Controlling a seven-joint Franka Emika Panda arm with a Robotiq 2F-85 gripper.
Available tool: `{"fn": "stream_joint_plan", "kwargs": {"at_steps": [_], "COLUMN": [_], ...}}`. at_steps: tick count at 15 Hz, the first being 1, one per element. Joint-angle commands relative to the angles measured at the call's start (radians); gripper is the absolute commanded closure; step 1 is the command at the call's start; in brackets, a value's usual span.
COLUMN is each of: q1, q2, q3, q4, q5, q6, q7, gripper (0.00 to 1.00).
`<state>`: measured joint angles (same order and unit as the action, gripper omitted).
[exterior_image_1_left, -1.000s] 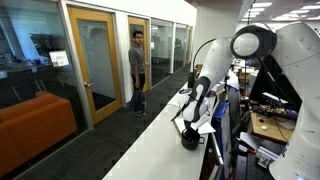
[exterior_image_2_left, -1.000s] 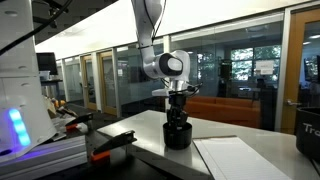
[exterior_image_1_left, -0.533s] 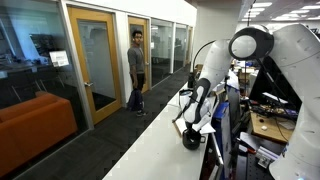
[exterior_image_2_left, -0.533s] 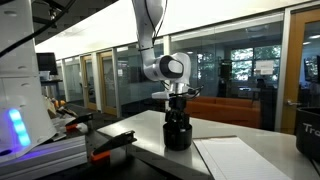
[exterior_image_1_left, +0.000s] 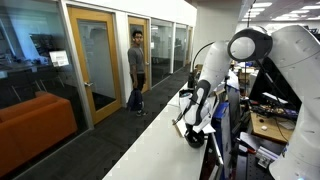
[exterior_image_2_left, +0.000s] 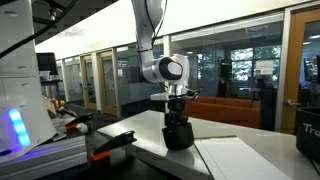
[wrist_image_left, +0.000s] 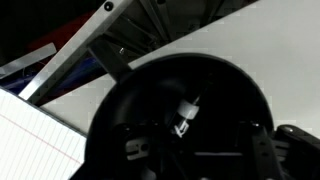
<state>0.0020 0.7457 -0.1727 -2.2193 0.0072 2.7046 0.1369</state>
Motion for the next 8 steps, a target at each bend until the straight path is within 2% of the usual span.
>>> {"fn": "stream_joint_plan", "kwargs": {"at_steps": [1, 5, 6, 8], "q1": [0.003, 0.010, 0.011, 0.018], "q2": [0.008, -0.003, -0.009, -0.034], "q3": [0.002, 0.004, 0.003, 0.000], "q4": [-0.006, -0.013, -0.015, -0.024], "q5": [-0.020, -0.024, -0.025, -0.026], "q6": [0.017, 0.017, 0.017, 0.008], "q7": [-0.002, -0.001, -0.001, 0.004], "gripper": [0.69, 0.97, 1.00, 0.95]}}
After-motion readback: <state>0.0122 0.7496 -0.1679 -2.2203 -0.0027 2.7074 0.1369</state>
